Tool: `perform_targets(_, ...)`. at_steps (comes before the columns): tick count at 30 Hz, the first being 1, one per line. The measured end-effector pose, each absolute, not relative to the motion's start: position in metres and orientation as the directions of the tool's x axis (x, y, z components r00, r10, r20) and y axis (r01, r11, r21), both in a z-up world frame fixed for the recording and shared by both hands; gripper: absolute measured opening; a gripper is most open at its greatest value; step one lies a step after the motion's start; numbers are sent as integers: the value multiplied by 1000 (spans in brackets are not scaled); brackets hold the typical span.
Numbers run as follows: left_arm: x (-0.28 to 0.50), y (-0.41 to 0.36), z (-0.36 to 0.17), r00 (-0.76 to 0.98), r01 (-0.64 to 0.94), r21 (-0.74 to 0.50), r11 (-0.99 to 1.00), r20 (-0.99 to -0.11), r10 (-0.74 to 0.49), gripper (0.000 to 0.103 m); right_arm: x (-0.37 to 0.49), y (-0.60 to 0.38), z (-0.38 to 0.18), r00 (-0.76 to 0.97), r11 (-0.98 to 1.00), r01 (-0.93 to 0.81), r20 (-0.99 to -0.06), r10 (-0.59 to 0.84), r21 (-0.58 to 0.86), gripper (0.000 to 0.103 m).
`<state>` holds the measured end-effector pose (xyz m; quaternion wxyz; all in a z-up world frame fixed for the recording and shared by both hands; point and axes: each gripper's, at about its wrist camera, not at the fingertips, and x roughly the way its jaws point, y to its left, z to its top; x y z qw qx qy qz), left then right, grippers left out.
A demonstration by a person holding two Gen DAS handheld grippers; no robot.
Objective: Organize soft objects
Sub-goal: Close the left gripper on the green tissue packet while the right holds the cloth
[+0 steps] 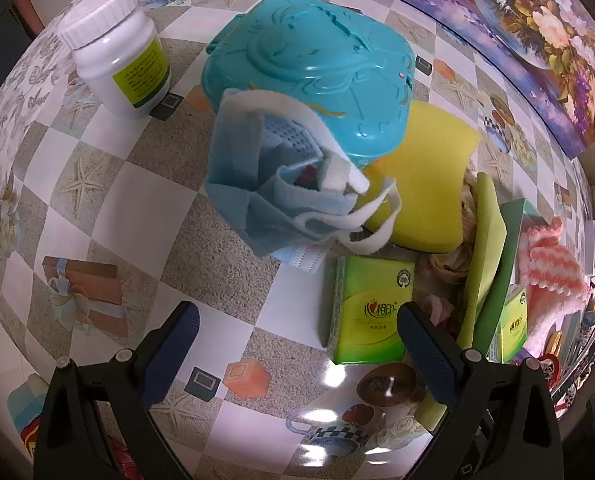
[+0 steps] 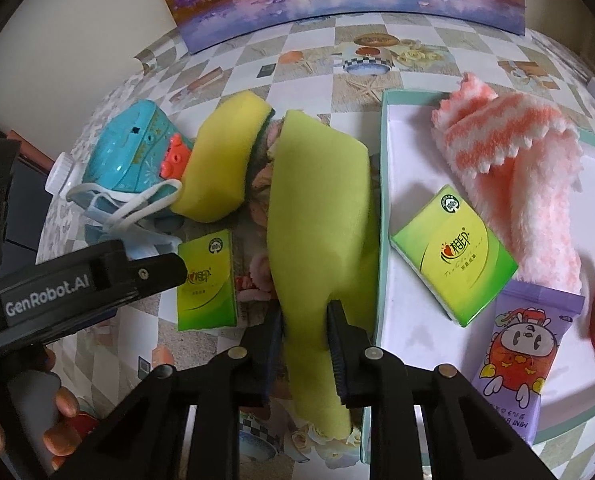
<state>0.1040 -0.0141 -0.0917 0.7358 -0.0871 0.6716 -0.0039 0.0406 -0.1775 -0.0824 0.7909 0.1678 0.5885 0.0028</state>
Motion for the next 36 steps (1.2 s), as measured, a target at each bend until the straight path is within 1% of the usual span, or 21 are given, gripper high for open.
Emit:
perform_targets(1,104,-14,-91,98,-112,-133,985,-988,-122,99,41,-177,-82,308,944,192,-930,201,268,21)
perform_targets(2,104,-14,-92,98,-111,-134,985,-988,-123,99,41,-177,-81,309,947,189,-931,195,261,12)
perform_targets(8,104,-13,-92,98,-111,-135,985,-987,-125,99,40,-181,-74,336,951,191,-927,169,242,5)
perform_targets(18,103,-25,-93,91,-78,-170,982,-982,-163,99,34,-186,-53,411,959,192,-904,114,208,5)
perform_targets(25,107,-48,-101,93,-31,-117,993,-989,-114,99,36,-192,-53,407,952,213,-906,117,218,5)
perform_targets(36,112,-64,-114,74,-6,-87,996,-994,-86,99,37,-190,-56,391,953,211,-912,123,219,5)
